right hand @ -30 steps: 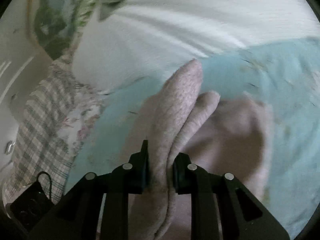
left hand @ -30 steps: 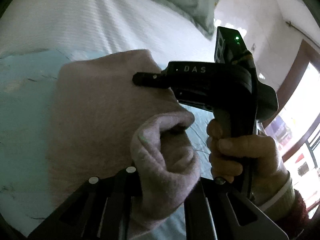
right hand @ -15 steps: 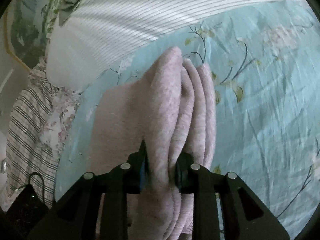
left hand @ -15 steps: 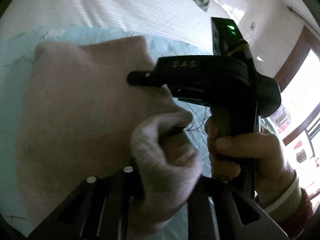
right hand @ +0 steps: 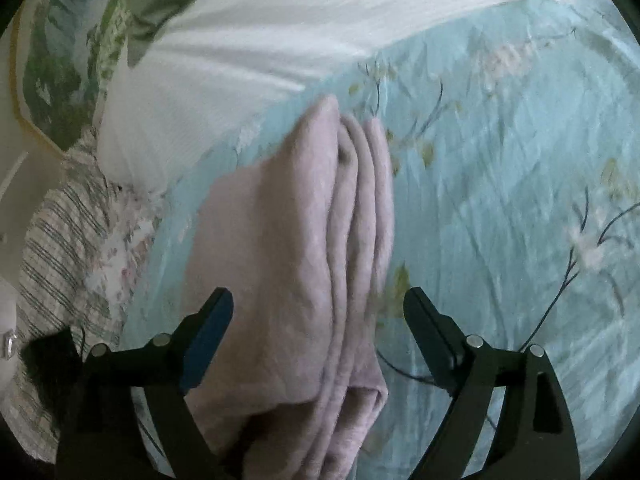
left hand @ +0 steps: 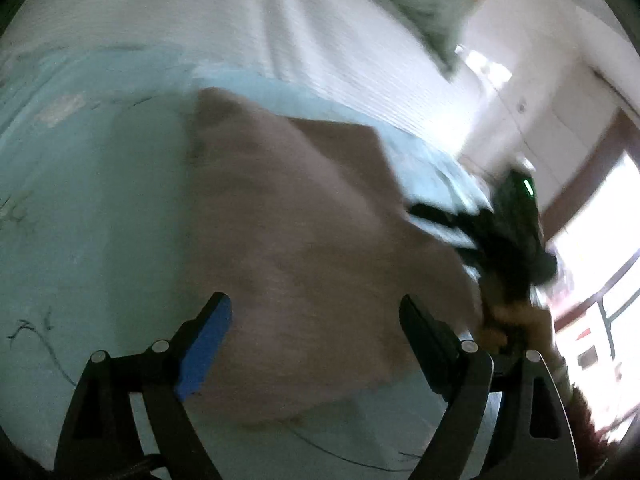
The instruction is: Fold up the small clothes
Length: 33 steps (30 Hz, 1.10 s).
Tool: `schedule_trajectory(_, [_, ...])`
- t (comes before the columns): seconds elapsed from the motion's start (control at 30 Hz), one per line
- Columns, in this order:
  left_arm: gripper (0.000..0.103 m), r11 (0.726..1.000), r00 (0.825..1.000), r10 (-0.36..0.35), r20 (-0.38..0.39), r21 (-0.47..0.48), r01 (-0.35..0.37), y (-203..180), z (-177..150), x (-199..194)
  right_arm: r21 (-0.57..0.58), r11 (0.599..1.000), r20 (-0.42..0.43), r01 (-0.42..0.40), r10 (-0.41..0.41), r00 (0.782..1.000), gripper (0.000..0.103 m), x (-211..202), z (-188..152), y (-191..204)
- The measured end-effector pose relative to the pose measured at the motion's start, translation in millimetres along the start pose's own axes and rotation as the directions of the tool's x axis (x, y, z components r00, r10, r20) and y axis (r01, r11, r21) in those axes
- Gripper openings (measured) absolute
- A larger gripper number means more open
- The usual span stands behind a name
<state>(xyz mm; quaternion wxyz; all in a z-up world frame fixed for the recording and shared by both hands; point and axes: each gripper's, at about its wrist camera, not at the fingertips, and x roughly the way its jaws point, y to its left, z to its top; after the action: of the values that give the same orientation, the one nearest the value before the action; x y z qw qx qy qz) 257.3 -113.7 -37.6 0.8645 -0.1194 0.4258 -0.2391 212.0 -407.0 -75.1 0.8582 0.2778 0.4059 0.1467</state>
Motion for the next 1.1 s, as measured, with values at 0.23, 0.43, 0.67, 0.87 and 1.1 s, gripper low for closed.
schedule_trajectory(0.23, [0.086, 0.983, 0.996, -0.069, -0.06, -0.172, 0.058, 51.7, 26.3, 39.0, 0.014, 1.0, -0.031, -0.025, 0.026, 0.999, 0.087, 17.4, 6.3, -8.3])
schedule_trajectory(0.43, [0.081, 0.968, 0.986, -0.124, -0.11, -0.23, 0.096, 69.1, 36.3, 83.0, 0.009, 0.999, -0.071, -0.039, 0.039, 0.997, 0.075, 34.8, 13.1, -8.5])
schedule_trajectory(0.67, [0.043, 0.982, 0.988, -0.116, -0.103, -0.161, 0.099, 59.5, 38.9, 75.9, 0.035, 0.997, -0.083, -0.063, 0.066, 0.994, 0.035, 37.9, 6.6, 9.8])
schedule_trajectory(0.87, [0.041, 0.988, 0.996, -0.088, 0.004, -0.124, 0.088, 65.6, 16.5, -20.7, -0.01, 0.981, -0.091, -0.196, 0.194, 0.977, 0.033, 41.8, -16.7, 66.6])
schedule_trajectory(1.1, [0.041, 0.986, 0.994, 0.044, 0.1, -0.162, -0.027, 110.6, -20.7, -120.7, -0.06, 0.929, -0.184, -0.364, 0.348, 0.919, 0.033, 95.1, -52.0, 149.0])
